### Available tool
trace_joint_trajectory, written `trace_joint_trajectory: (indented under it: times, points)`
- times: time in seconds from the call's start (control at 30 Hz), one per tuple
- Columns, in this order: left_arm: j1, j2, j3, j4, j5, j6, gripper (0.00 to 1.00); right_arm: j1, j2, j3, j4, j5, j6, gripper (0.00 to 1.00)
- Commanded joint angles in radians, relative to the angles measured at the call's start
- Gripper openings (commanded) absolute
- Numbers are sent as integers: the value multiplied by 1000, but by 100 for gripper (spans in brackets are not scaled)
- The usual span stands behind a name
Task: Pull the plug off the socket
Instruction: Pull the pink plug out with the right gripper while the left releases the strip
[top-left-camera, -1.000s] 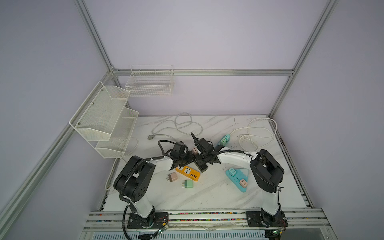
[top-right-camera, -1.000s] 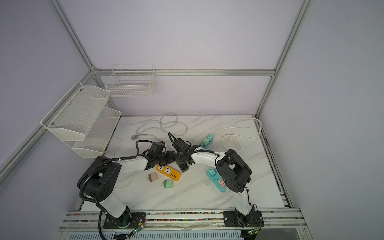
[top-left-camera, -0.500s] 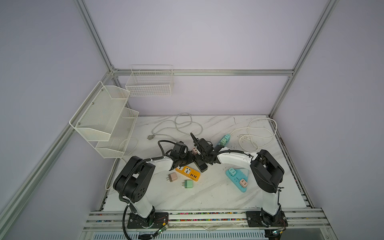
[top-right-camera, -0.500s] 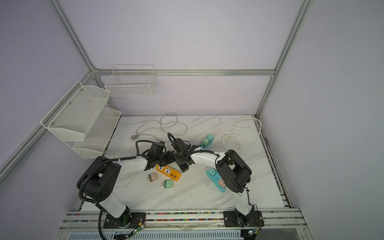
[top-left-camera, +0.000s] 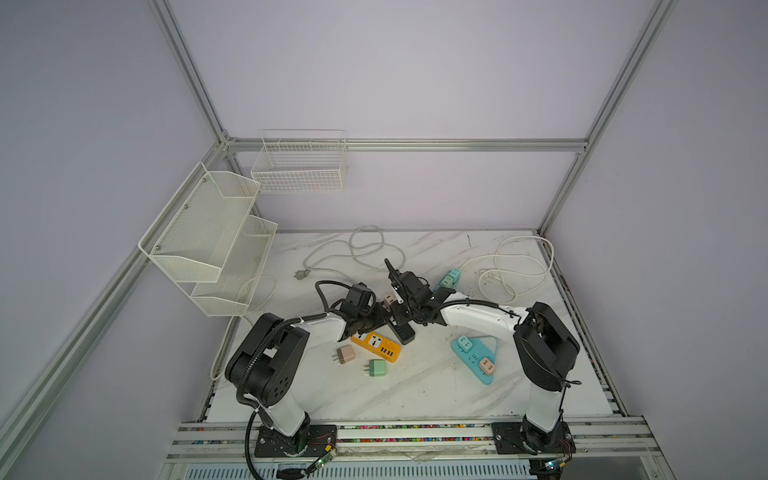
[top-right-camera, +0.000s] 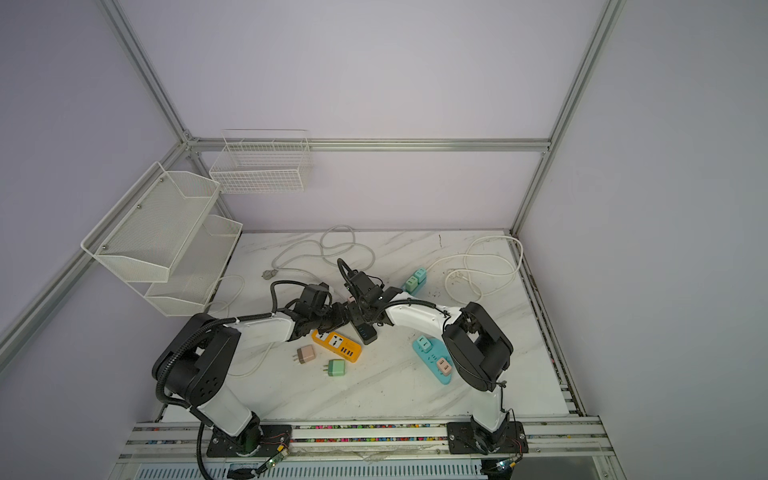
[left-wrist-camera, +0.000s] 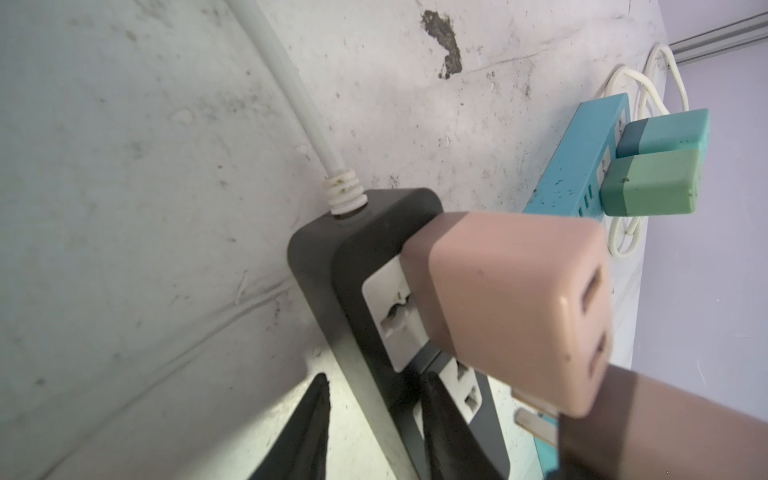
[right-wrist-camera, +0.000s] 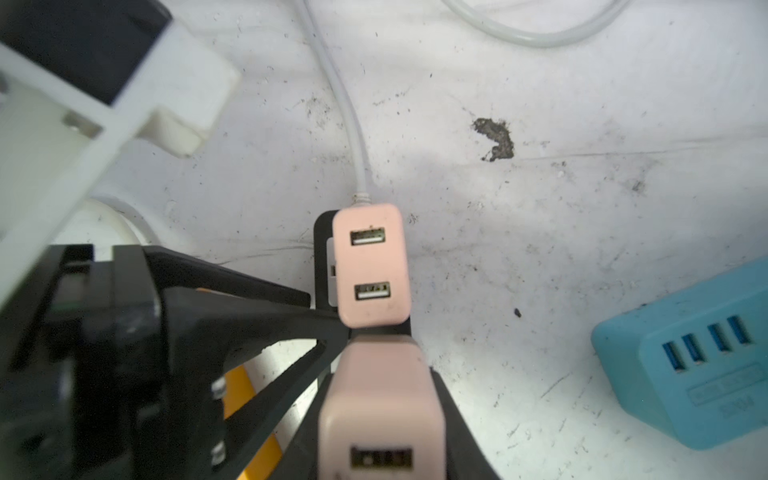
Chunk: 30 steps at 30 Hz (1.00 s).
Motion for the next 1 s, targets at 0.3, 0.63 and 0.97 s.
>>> trace_joint_trajectory:
  times: [0.3, 0.63, 0.97]
  points:
    - [-3, -87, 94, -176, 2, 56, 37, -6, -170, -93, 71, -66, 71, 19]
    - [2, -246, 54, -203, -3, 39, 39, -6, -265, -196, 171, -133, 163, 19]
    - [8, -488, -22, -292, -118, 51, 45, -1, -273, -276, 325, -205, 321, 18]
